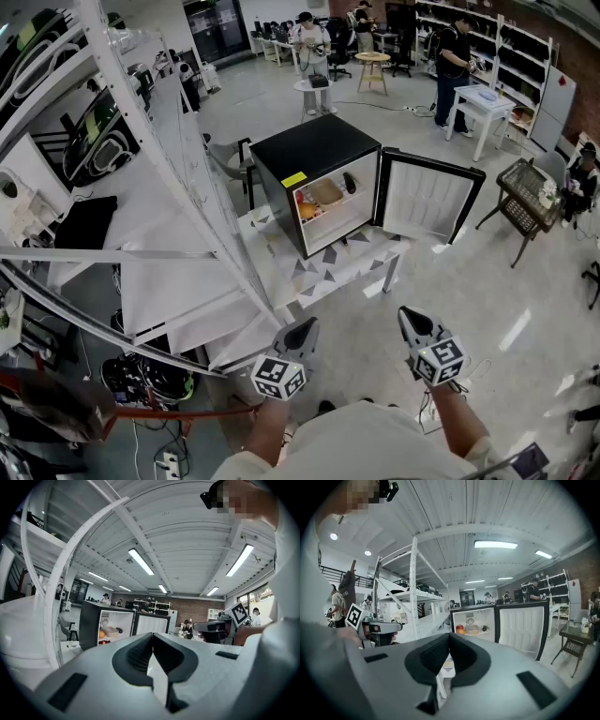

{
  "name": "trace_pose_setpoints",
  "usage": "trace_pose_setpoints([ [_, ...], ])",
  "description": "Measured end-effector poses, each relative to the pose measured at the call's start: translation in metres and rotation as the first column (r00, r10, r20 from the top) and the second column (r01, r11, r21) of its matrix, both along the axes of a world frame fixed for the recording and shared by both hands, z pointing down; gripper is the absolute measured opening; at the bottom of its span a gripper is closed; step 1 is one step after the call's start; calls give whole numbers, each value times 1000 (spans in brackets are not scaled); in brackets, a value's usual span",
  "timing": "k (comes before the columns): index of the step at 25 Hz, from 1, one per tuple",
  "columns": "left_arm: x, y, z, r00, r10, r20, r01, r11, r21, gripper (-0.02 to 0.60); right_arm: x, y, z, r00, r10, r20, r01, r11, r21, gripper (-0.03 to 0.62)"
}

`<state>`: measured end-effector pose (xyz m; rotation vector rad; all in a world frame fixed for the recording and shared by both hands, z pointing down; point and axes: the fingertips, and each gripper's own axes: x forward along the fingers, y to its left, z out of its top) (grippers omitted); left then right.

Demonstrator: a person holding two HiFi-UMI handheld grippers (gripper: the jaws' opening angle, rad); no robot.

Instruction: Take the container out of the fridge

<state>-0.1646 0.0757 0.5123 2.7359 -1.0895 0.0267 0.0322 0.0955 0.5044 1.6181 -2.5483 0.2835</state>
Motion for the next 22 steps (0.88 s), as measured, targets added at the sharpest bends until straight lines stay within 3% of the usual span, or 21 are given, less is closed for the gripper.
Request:
trace_pose_setpoints([
  [12,8,5,3,1000,-3,7,3,1000,-4,5,5,1,2,1000,-10,1,10,1000,4,6],
  [22,22,11,8,999,-22,24,23,1000,-20,5,33,3,12,999,27,34,-26,1000,-18,6],
])
